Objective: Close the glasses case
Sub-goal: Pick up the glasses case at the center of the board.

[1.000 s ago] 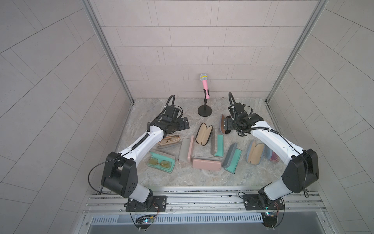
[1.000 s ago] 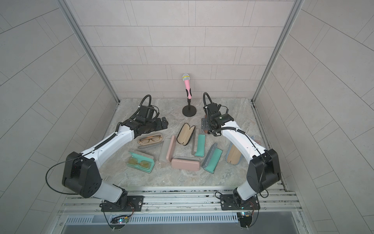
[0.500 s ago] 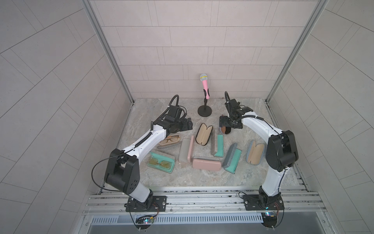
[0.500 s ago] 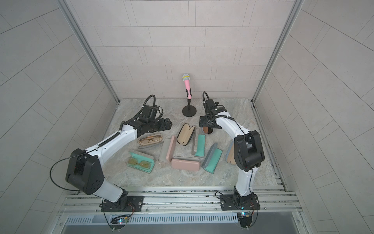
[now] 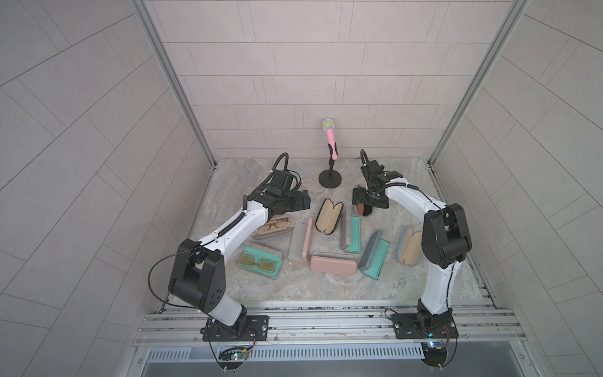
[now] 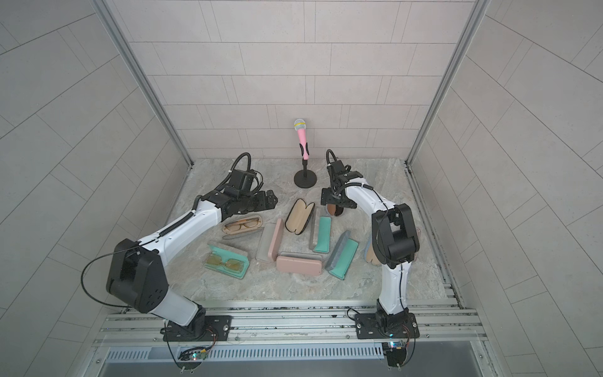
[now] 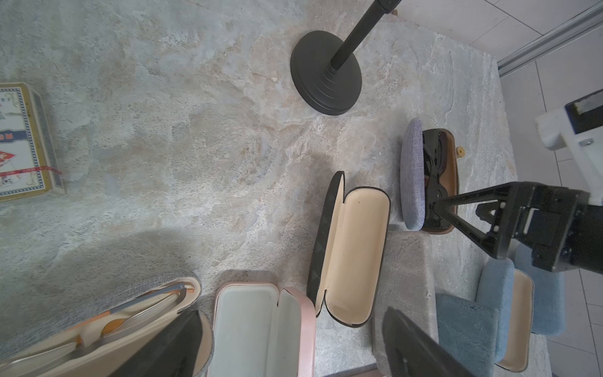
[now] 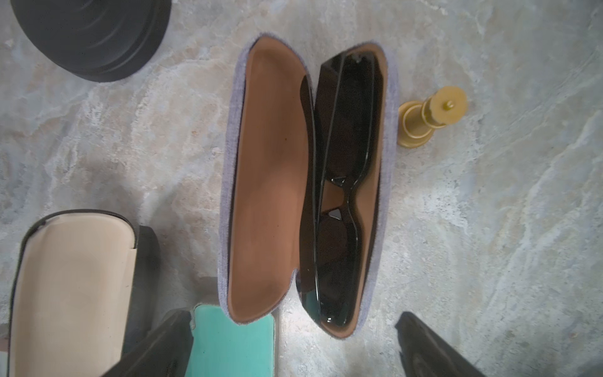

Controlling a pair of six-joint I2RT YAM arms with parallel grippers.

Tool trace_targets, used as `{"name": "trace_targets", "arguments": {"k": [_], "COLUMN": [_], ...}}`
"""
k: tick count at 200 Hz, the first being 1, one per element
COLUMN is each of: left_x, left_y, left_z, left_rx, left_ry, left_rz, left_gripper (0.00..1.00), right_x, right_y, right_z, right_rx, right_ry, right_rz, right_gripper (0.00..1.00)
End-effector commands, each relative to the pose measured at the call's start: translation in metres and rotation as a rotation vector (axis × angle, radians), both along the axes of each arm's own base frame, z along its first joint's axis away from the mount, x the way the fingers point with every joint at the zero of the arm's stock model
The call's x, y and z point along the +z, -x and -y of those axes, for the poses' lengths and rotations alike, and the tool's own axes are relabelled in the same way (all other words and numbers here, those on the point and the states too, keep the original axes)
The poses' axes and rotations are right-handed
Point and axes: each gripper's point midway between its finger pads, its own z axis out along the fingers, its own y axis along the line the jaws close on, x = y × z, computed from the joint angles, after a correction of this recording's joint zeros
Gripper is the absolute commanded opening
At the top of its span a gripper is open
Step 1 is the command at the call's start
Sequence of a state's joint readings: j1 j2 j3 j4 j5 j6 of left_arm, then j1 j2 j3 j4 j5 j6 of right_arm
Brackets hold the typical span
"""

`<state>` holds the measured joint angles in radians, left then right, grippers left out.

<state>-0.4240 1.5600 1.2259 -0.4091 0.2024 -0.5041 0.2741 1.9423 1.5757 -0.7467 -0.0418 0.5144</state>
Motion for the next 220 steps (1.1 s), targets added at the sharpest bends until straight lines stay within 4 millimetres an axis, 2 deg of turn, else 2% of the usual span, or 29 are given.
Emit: {"name": "trace_targets", "arguments": {"k": [1, 75, 156, 220], "left_x": [0.006, -0.001, -0.009, -0.016], "left_y": [-0.005, -0.006, -0.010, -0.014], "left_z": [0.004, 0.005, 0.006, 0.009], "left_rx": [-0.012, -0.019, -0.023, -0.030], "left_ry": [-0.001, -0.013, -0.024, -0.033], "left_rz": [0.017, 0.006, -0.010, -0.024], "left_gripper": [0.94, 0.93, 0.92, 0.92], "right_x": [-0.002, -0.009, -0.012, -0.023], "right_y": [0.000, -0.012, -0.022, -0.033], "right_z": [0.005, 0.003, 0.014, 0.007], "right_rx": [-0.035, -0.048, -0.074, -0.067], "right_ry": [0.015, 0.009, 0.042, 0.003], "right_rz": [-0.016, -0.033, -0.048, -0.069], "right_gripper": [1.00, 1.00, 1.00, 1.00]}}
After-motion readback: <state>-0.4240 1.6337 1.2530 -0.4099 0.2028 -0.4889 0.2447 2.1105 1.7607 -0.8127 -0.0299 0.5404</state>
